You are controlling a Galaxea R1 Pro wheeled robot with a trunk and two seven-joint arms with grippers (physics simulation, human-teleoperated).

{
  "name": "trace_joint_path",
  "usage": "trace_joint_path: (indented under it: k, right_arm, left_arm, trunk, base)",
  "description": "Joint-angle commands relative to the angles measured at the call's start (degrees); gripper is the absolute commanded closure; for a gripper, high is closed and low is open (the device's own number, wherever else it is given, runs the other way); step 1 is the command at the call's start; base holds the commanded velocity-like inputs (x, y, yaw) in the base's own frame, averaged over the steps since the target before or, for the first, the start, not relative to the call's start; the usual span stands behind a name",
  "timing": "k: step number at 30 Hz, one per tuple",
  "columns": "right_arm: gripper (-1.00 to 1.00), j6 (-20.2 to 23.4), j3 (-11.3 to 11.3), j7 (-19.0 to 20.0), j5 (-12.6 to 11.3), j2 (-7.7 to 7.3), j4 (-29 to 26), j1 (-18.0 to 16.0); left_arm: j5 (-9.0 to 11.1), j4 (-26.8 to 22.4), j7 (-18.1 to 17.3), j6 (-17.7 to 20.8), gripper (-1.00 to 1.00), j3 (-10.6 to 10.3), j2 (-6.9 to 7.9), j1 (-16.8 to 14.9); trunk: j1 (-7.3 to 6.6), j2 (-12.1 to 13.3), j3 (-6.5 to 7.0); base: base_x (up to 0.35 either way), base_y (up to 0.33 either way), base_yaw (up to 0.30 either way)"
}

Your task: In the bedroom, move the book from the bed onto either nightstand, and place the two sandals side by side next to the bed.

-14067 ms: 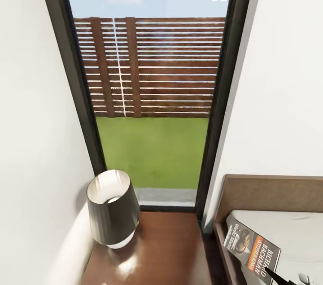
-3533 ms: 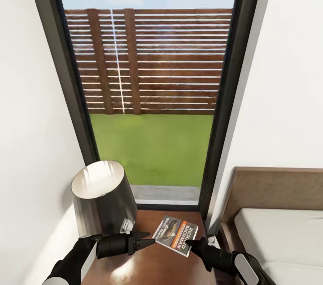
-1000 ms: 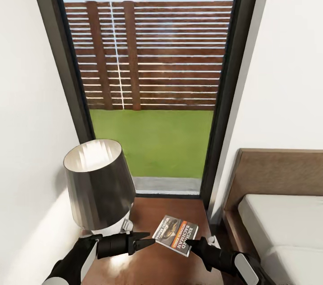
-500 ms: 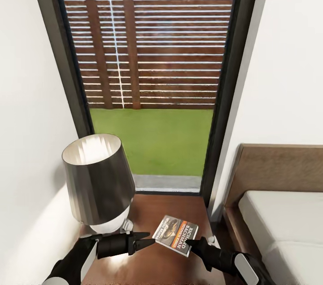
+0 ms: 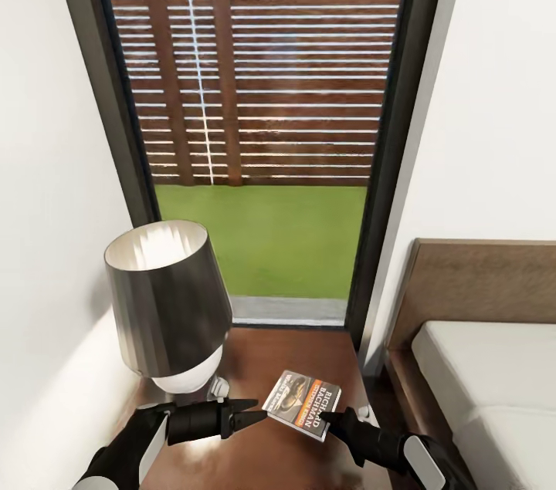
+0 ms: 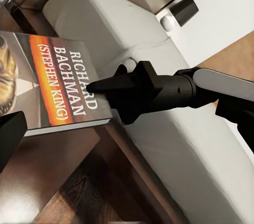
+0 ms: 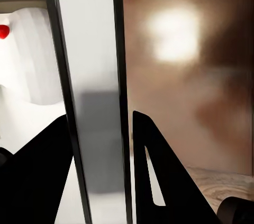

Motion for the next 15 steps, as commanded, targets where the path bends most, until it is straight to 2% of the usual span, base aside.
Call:
trace_joint_path:
  k: [1,15]
  right_arm:
    - [1.0,0.4,-0.25,0.14,-0.06,0.03,-0.01,-0.04]
    - [1.0,0.4,-0.23,0.14,-0.06,0.03,-0.01,-0.04]
  left_arm:
    - [0.13,0.0,-0.19,0.6,-1.0,0.04,0.0,-0.03]
    - [0.15,0.0,-0.11,0.59,-1.0,0.04,0.0,-0.03]
  trunk:
    - [0.22,-0.44,-0.24]
    - [3.29,-6.06,-2.75]
  base:
    - [0.0,0.0,0.0]
    - [0.0,0.0,0.0]
